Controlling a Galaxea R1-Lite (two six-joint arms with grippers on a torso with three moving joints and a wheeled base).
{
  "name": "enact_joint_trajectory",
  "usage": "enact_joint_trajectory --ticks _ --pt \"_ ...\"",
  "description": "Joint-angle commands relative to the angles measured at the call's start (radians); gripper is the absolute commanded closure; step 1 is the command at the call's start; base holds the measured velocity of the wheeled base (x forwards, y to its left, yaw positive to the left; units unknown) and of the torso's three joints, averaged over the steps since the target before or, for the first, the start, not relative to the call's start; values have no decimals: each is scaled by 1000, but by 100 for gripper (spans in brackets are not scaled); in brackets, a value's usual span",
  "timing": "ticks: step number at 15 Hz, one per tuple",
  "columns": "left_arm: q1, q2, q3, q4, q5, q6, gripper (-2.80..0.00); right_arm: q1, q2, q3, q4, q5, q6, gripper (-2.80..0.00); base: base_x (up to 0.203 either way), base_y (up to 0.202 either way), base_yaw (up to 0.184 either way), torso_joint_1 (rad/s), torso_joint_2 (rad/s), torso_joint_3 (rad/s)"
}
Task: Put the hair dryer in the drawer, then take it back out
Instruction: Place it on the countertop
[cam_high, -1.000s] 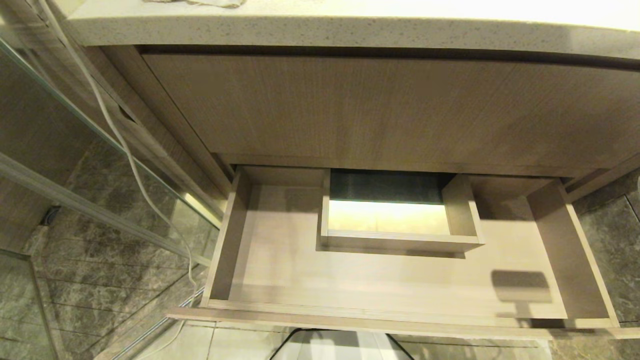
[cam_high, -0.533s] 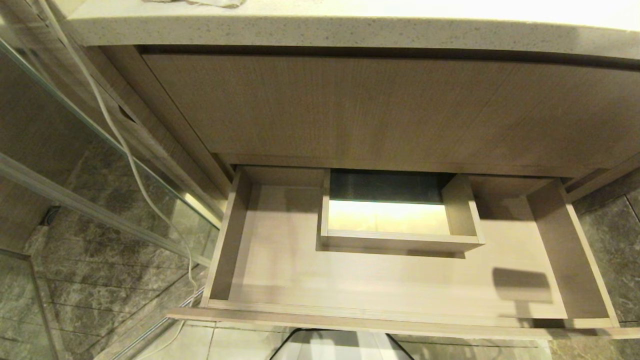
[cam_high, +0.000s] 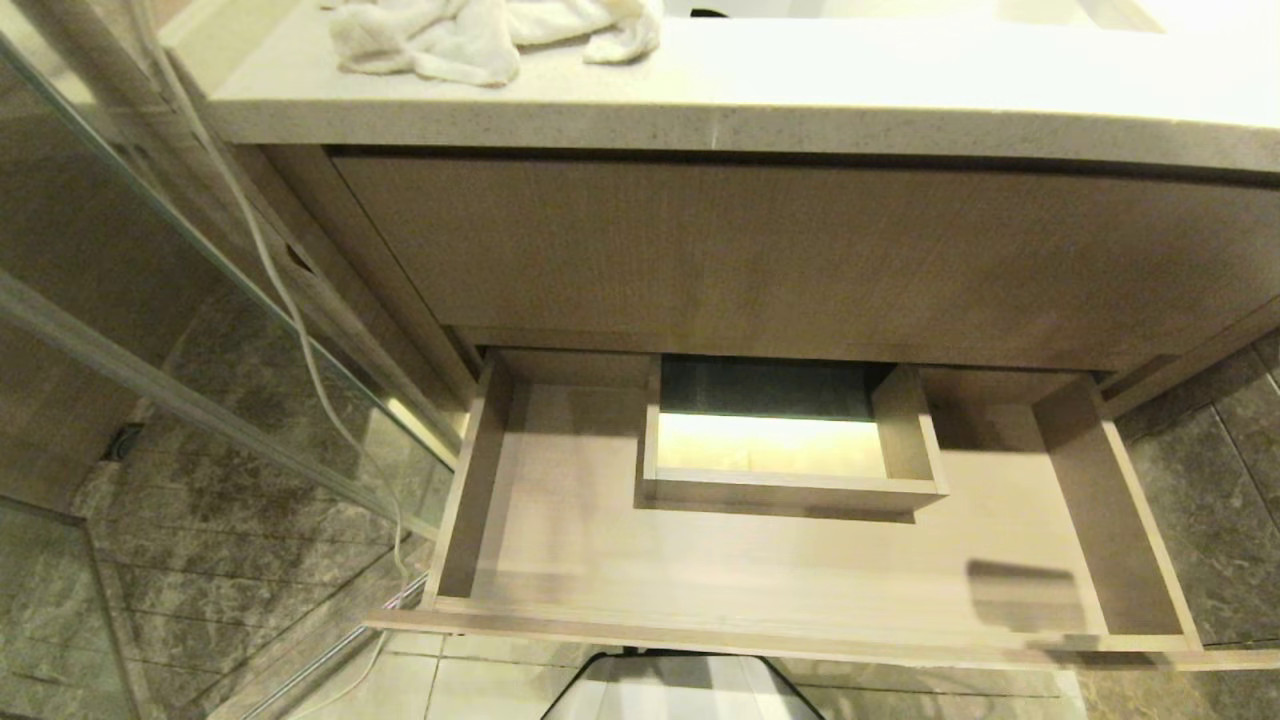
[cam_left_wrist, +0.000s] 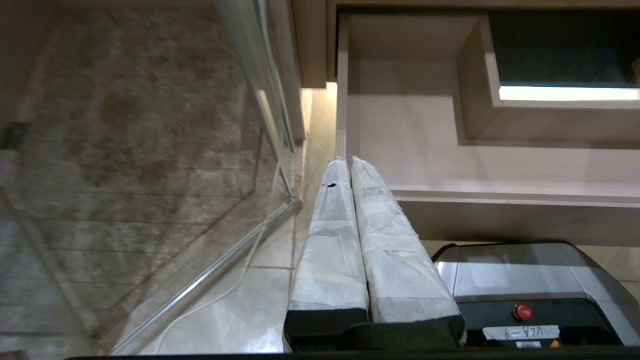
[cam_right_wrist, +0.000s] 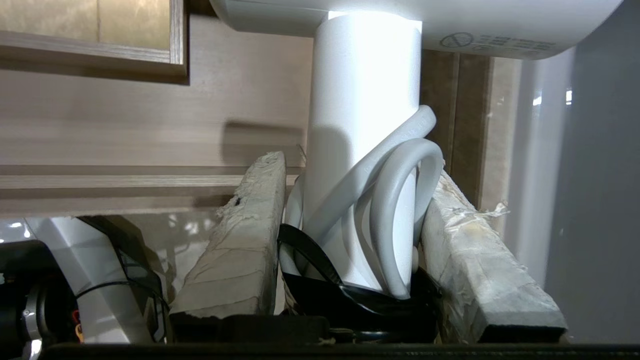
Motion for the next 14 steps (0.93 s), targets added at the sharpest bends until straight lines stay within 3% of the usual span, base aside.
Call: enact_joint_trajectory --ticks 1,14 --pt "0 0 2 1 0 0 0 -1 -20 7 1 0 -2 0 0 0 0 43 -505 -191" --pt "0 0 2 1 0 0 0 1 -28 4 -5 2 -3 0 0 0 0 381 -561 -233"
